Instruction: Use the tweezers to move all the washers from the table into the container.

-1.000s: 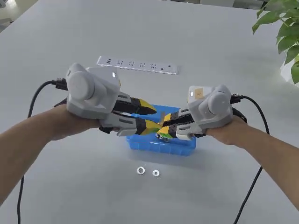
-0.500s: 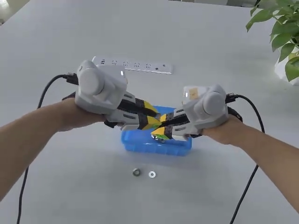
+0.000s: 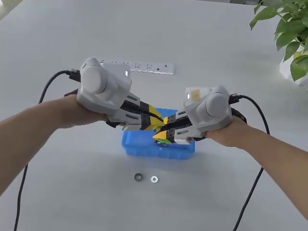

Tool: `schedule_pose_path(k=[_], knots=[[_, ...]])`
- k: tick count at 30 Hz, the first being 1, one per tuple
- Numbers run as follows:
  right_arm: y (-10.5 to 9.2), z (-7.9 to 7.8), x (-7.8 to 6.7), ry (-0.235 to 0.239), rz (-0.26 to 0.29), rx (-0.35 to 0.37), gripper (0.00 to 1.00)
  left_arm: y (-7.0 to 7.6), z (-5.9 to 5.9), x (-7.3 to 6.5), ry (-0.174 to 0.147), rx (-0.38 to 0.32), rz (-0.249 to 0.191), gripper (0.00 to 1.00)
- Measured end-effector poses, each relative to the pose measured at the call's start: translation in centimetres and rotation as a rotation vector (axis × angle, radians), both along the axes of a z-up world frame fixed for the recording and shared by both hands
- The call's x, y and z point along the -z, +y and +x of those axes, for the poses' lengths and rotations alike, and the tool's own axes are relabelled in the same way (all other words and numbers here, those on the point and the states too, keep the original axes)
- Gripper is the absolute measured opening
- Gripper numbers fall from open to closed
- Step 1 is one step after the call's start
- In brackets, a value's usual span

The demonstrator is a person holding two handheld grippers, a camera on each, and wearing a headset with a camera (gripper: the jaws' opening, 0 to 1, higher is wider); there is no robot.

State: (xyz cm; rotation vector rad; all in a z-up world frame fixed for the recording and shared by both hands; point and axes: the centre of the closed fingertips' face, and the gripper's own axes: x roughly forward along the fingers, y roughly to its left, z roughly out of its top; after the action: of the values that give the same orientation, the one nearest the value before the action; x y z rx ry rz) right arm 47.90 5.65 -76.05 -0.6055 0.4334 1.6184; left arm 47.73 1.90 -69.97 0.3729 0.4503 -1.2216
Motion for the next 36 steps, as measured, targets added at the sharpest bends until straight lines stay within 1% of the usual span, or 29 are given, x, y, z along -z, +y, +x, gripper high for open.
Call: schedule_pose_path(k=[3,5,8,9,14,16,24,26,33,36], knots=[[0.0,0.1,-0.1,-0.006,0.0,0.005,0.14,0.1,0.1,0.0,0.0,-0.002,0.008,0.06],[0.0,0.3,-0.4,-0.013,0.007,0.015,0.17,0.1,0.1,0.0,0.004,-0.003,0.008,0.06],[-0.2,0.6,-0.7,-0.026,0.011,0.023,0.2,0.1,0.1,0.0,0.019,-0.014,0.005,0.06],[-0.3,0.7,-0.9,-0.031,0.013,0.026,0.21,0.1,0.1,0.0,0.018,-0.013,0.007,0.06],[-1.0,0.9,-1.5,-0.033,0.012,0.048,0.28,-0.2,0.0,0.0,0.025,-0.011,0.01,0.05],[-1.4,0.9,-1.7,-0.041,0.012,0.055,0.29,-0.2,0.1,0.0,0.026,-0.012,0.01,0.05],[-3.0,0.7,-2.6,-0.033,0.02,0.106,0.33,-0.1,0.1,0.0,0.028,-0.017,0.019,0.05],[-3.3,0.6,-2.7,-0.032,0.021,0.113,0.34,-0.1,0.0,-0.1,0.033,-0.018,0.018,0.05],[-4.4,0.1,-3.2,-0.013,0.025,0.153,0.39,-0.2,-0.2,-0.8,0.024,-0.018,0.021,0.05],[-4.8,-0.1,-3.5,-0.019,0.028,0.163,0.41,-0.3,-0.3,-1.3,0.019,-0.018,0.021,0.05]])
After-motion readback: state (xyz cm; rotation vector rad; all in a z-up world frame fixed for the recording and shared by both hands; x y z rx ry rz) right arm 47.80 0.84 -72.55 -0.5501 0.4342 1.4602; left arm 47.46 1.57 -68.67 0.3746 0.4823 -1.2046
